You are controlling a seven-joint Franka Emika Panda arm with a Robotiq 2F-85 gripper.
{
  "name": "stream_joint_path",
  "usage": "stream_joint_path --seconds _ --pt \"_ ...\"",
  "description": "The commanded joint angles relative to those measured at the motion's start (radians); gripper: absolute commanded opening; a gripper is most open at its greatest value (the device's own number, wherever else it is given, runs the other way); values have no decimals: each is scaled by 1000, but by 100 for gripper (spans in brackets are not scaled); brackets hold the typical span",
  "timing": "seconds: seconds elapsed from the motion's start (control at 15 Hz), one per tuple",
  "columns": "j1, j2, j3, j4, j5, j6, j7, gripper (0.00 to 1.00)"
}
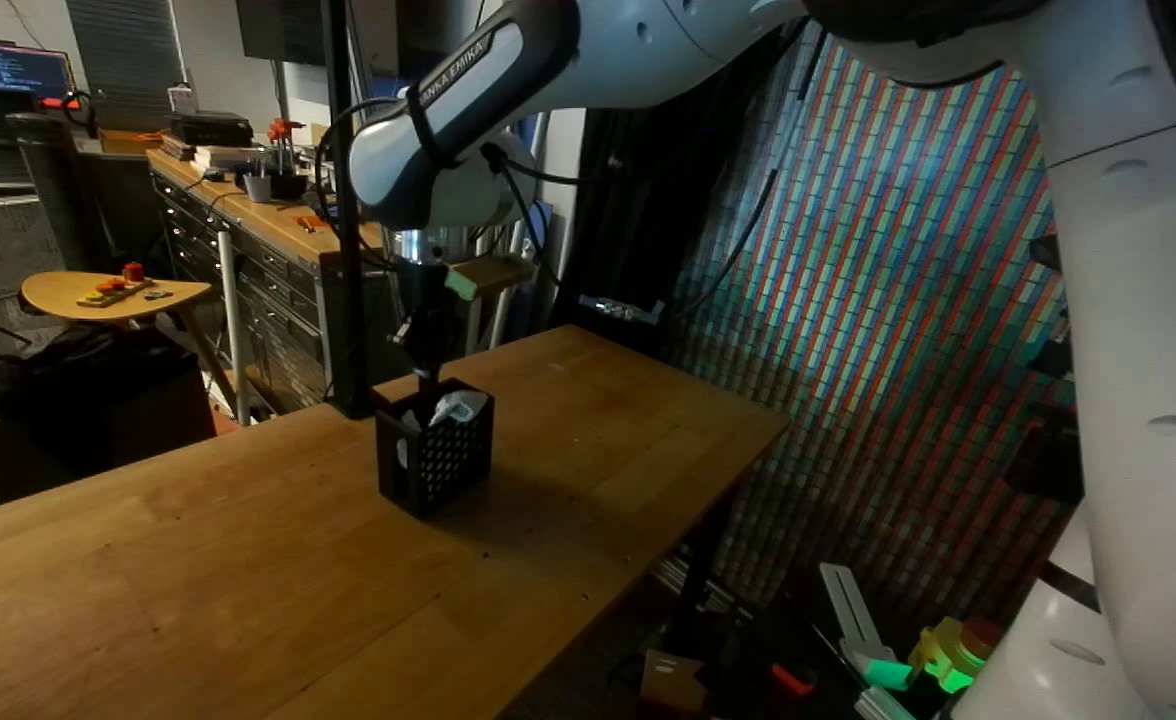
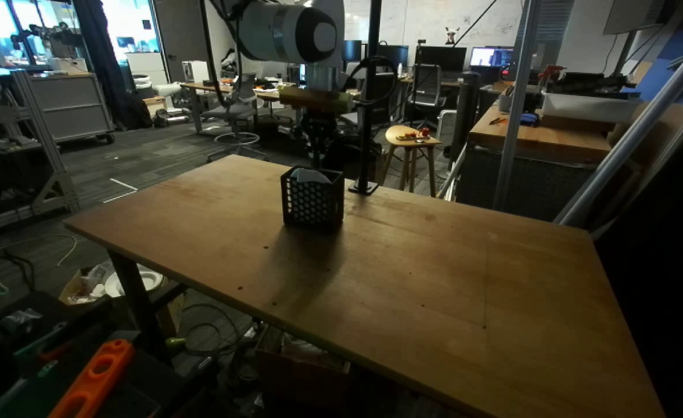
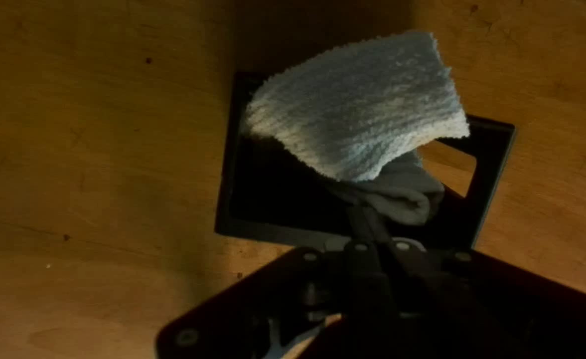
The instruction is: Put the towel in the box
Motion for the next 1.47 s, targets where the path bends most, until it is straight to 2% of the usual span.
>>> stream_joint_path --seconds 0.0,0.8,1.4 --pt "23 -108 -24 -95 -29 40 52 0" --pt "46 -251 -53 -324 -46 96 198 0" --pt "44 -281 -57 -400 -32 103 232 0"
